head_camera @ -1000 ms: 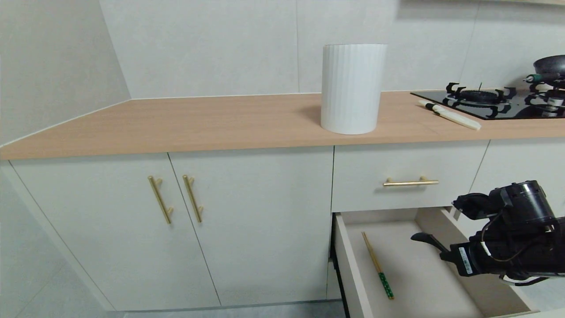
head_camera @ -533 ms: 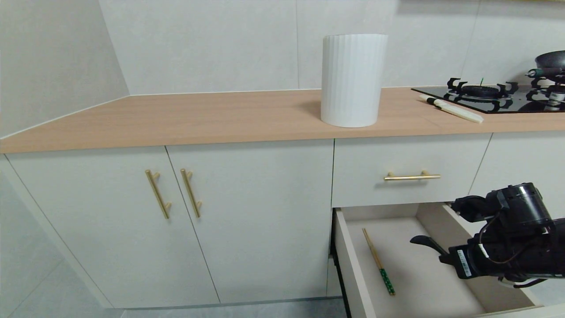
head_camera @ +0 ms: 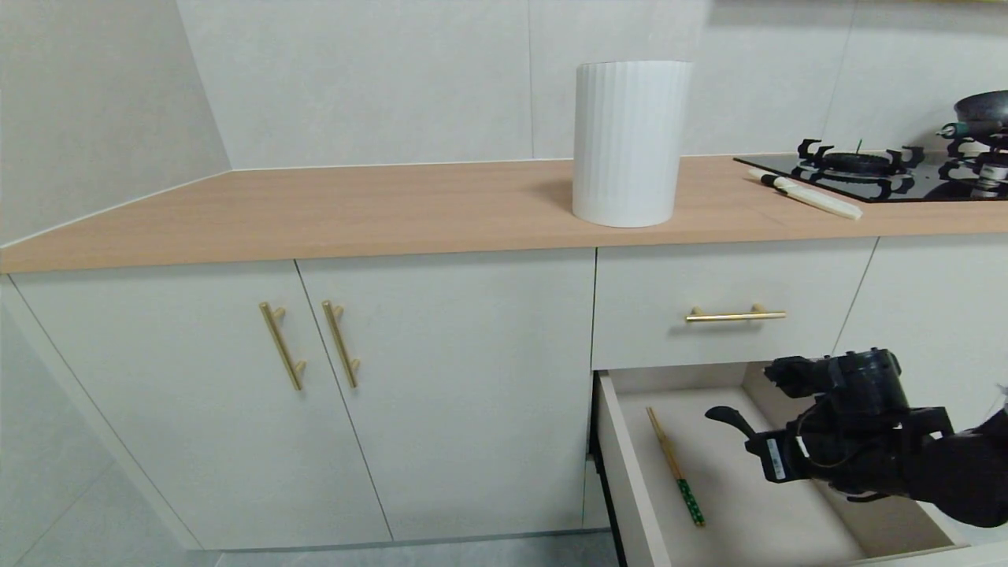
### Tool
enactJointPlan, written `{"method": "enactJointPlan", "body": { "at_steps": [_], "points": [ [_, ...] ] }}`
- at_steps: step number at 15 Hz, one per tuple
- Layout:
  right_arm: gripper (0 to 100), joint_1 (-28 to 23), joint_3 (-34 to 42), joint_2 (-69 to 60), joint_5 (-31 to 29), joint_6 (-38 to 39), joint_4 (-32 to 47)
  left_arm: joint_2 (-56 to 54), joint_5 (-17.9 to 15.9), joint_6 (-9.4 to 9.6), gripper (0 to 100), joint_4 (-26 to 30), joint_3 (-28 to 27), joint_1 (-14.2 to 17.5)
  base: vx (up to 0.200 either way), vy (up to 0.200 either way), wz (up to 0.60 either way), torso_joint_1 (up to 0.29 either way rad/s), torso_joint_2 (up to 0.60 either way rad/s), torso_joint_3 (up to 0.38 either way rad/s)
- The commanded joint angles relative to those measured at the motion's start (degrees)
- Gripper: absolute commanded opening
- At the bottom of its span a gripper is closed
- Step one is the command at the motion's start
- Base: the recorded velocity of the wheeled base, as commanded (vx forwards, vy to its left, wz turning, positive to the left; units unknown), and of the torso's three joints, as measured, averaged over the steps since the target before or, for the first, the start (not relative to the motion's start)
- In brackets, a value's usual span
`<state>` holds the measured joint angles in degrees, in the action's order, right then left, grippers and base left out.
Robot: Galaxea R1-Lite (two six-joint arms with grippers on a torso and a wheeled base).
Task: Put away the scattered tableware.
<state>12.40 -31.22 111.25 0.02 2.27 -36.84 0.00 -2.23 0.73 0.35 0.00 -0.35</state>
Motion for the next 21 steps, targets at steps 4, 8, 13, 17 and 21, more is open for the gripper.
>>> {"method": "enactJointPlan", "body": {
  "at_steps": [4,8,13,17,21],
  "points": [
    [0,-0.44,-2.88,21.99,-0.99,1.25,-15.81,0.0,0.03,0.06,100,0.0,0.0,0.0,0.0,0.0,0.0,0.0,0.0,0.0],
    [0,-1.24,-8.24,27.7,-4.33,1.25,-15.89,0.0,0.03,-0.03,100,0.0,0.0,0.0,0.0,0.0,0.0,0.0,0.0,0.0],
    [0,-1.41,-10.79,29.46,-4.59,1.25,-15.63,0.0,0.03,-0.03,100,0.0,0.0,0.0,0.0,0.0,0.0,0.0,0.0,0.0],
    [0,-1.32,-11.06,30.08,-4.95,1.16,-15.54,0.0,-0.05,0.06,100,0.0,0.0,0.0,0.0,0.0,0.0,0.0,0.0,0.0],
    [0,-1.32,-11.06,30.16,-5.56,1.16,-15.72,0.0,0.03,0.06,100,0.0,0.0,0.0,0.0,0.0,0.0,0.0,0.0,0.0]
  ]
}}
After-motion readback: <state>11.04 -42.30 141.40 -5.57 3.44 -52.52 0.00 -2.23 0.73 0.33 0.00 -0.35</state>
